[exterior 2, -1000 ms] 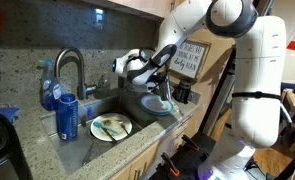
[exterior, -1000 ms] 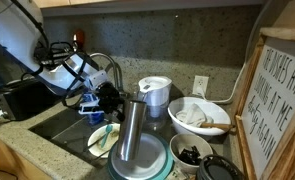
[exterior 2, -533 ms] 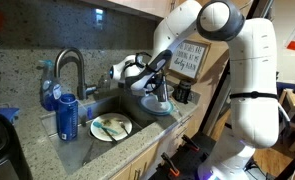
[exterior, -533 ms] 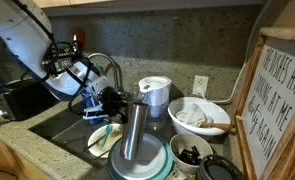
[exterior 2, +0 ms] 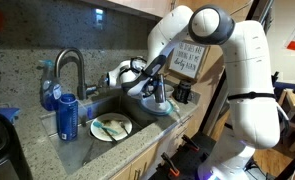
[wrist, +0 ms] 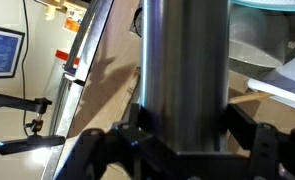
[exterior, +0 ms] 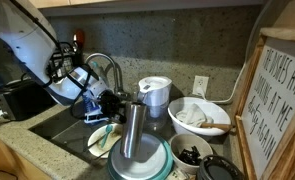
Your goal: Take the object in the sink and put it in the bowl on the counter
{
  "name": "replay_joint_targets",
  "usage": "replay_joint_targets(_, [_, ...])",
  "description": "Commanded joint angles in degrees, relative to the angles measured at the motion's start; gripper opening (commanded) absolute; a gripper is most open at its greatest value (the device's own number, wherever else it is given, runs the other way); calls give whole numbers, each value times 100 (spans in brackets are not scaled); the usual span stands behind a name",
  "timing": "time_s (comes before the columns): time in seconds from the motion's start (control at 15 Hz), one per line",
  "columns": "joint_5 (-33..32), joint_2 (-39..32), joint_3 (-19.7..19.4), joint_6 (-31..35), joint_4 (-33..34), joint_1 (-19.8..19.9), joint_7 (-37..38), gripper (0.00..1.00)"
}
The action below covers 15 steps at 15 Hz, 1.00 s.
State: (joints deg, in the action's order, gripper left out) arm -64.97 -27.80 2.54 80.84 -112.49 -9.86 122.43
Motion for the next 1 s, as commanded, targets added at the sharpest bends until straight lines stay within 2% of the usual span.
replay_joint_targets(0.0, [-94, -60, 28, -511, 100, -103, 273, 61])
replay_joint_targets(0.53, [-94, -303, 27, -1208, 93, -147, 662, 61])
replay_joint_targets(0.93, [-139, -533, 36, -1249, 148, -65, 657, 61])
